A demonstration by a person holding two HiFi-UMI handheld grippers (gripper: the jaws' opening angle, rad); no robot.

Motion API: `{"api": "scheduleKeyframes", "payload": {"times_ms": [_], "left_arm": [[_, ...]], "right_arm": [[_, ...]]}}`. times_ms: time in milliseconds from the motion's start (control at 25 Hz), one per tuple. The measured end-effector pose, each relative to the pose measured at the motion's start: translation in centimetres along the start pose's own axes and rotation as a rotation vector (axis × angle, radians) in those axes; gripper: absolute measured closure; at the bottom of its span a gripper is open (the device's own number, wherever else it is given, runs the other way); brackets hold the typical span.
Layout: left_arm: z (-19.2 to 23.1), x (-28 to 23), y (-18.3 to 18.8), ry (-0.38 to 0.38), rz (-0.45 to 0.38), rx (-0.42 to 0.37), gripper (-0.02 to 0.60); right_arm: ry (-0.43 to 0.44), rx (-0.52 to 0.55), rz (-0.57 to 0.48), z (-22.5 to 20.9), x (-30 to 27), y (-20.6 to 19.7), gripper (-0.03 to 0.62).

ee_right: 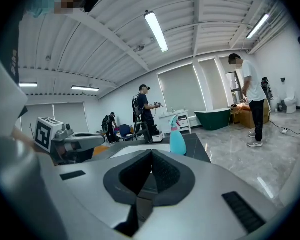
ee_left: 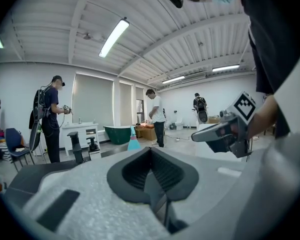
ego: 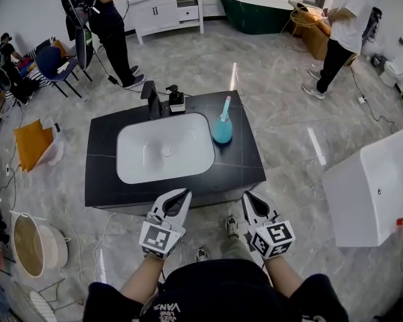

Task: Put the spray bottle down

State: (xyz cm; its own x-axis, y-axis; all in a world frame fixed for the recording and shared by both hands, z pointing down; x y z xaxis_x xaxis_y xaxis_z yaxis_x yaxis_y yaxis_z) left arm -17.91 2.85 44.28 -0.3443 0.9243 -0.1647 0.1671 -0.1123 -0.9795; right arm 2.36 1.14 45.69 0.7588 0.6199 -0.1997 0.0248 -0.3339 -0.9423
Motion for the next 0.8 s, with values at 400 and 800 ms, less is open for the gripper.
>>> {"api": "scheduleKeyframes", "payload": {"times_ms": [400, 800], "left_arm": [[-0.5, 5.9, -0.8, 0.004, 0.013, 0.041, 0.572], [-0.3, 10.7, -1.6, -0.013, 0.0, 0.074, 0.572]], "right_arm": [[-0.017, 0.012, -0.004, 4.4, 1.3, -1.6, 0.594], [-0.036, 0.007, -0.007, 8.1, 2.5, -3.1, 0.595]]}}
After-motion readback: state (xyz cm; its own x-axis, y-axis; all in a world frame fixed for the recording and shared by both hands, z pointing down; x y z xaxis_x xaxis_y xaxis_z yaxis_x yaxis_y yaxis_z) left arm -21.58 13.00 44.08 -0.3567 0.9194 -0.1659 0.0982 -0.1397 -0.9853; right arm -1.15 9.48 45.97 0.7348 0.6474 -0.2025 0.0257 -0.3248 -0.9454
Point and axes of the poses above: the fingertips, and each gripper's own axes: x backward along the fingers, z to its left, y out of its top, the point moved 4 cm from there along x, backward along the fingers, and after that the axes turned 12 degrees about y, right-handed, at the moved point
